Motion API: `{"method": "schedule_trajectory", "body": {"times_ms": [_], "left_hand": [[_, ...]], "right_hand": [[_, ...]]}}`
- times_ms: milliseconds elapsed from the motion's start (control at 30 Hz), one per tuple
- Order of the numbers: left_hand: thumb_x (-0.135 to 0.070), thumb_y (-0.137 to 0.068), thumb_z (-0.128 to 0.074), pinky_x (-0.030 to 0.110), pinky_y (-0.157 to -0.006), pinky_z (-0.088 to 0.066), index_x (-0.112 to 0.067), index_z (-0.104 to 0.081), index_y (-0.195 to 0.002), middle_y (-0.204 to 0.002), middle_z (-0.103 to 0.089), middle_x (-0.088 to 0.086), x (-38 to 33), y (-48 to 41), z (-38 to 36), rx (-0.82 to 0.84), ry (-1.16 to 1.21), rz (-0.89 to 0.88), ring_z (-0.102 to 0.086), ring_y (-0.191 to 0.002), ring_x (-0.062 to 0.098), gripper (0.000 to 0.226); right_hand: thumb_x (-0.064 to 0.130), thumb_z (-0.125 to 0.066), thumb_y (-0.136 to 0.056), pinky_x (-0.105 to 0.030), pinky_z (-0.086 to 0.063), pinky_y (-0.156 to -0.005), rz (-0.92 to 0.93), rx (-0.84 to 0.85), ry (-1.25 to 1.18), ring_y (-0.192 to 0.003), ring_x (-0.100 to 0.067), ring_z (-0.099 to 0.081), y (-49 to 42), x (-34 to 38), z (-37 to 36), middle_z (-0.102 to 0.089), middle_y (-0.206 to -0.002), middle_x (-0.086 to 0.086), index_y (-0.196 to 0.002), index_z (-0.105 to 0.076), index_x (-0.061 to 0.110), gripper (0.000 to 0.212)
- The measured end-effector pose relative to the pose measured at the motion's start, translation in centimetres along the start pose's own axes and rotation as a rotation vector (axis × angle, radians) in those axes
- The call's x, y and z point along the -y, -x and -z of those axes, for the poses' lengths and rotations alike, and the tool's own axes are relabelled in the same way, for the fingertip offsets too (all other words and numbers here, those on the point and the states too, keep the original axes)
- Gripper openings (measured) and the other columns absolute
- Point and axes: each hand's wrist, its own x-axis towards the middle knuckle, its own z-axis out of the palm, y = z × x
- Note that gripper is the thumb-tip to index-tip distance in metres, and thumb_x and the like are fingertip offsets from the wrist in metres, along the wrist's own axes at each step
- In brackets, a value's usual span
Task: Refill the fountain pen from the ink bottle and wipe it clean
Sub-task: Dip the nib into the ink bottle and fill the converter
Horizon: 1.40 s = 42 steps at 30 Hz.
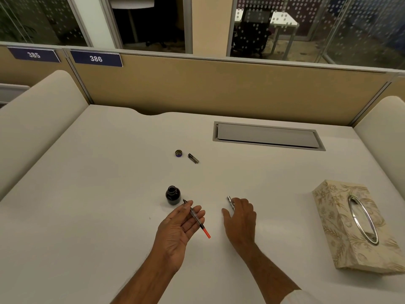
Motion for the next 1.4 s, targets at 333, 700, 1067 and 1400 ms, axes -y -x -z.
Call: {"method": "schedule_trajectory", "body": {"times_ms": [333,700,1067,1400], "left_hand": [[-0.011,-0.095,-0.067,0.037,-0.071,-0.067,-0.001,-0.072,-0.116,-0.106,-0.079,0.022,0.1,-0.3,0.2,0.002,0.014,0.006,-0.079,-0.093,0.033,0.023],[-0.010,-0.100,-0.062,0.035,-0.070,-0.066,0.001,-0.067,-0.121,-0.108,-0.079,0.022,-0.8,-2.6,0.3,-0.016,0.125,0.029,-0.079,-0.095,0.031,0.025],[-0.011,-0.102,-0.058,0.033,-0.065,-0.066,0.001,-0.065,-0.119,-0.102,-0.081,0.019,-1.6,-5.4,0.4,-0.016,0.317,0.079,-0.081,-0.088,0.028,0.022],[-0.008,-0.098,-0.063,0.033,-0.060,-0.065,0.004,-0.066,-0.114,-0.096,-0.081,0.019,-2.4,-6.6,0.6,-0.006,0.413,0.169,-0.081,-0.082,0.026,0.020]], "right_hand": [[0.024,-0.076,-0.087,-0.042,-0.049,-0.083,-0.004,-0.026,-0.031,-0.098,-0.028,-0.061,-0.1,0.5,0.8,-0.068,-0.106,-0.006,-0.109,-0.068,0.010,0.028],[0.051,-0.059,-0.095,-0.019,-0.050,-0.062,-0.148,0.168,-0.542,-0.070,-0.007,-0.067,4.7,7.7,5.0,-0.071,-0.073,0.013,-0.069,-0.065,0.030,0.035],[0.044,-0.061,-0.096,-0.032,-0.055,-0.064,-0.207,0.264,-0.491,-0.061,-0.012,-0.067,3.9,10.6,4.7,-0.070,-0.065,0.007,-0.067,-0.066,0.022,0.037],[0.036,-0.061,-0.097,-0.032,-0.055,-0.059,-0.059,0.152,-0.315,-0.059,-0.009,-0.060,2.1,12.5,3.3,-0.064,-0.061,0.011,-0.069,-0.061,0.027,0.029]]}}
